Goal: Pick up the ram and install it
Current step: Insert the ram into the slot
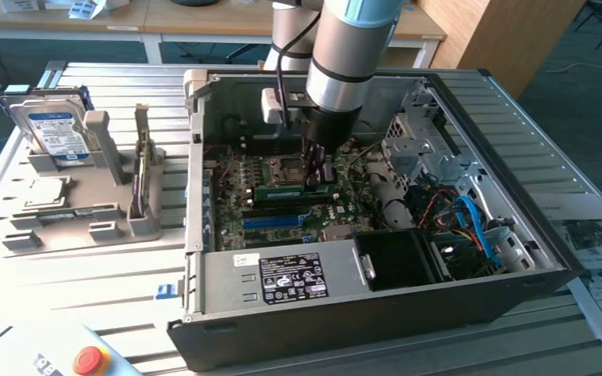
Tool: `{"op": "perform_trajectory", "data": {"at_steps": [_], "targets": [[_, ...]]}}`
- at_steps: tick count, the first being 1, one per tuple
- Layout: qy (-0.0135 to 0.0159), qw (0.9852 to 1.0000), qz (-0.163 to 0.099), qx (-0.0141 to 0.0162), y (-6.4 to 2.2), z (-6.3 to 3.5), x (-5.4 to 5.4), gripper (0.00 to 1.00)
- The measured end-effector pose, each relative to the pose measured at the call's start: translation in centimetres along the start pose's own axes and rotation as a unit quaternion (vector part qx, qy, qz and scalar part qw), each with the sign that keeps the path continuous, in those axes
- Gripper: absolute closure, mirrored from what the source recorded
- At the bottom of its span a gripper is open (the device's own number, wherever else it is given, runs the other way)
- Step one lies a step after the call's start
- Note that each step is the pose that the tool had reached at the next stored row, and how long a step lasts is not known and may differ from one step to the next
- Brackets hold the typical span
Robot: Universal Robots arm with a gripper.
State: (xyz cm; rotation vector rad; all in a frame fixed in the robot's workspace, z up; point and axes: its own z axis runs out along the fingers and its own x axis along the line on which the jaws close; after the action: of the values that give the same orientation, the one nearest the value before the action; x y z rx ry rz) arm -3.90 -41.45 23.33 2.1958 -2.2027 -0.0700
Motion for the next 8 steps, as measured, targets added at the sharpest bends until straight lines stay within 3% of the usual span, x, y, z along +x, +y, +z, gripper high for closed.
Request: {"op": "perform_trajectory", "data": {"at_steps": [4,8], "targets": [[-0.0001,1.0000,0.000,0.0027,0.00,0.01,0.00,0.88],[0.0000,1.0000,0.000,0.0032,0.00,0.00,0.00,0.88]]}}
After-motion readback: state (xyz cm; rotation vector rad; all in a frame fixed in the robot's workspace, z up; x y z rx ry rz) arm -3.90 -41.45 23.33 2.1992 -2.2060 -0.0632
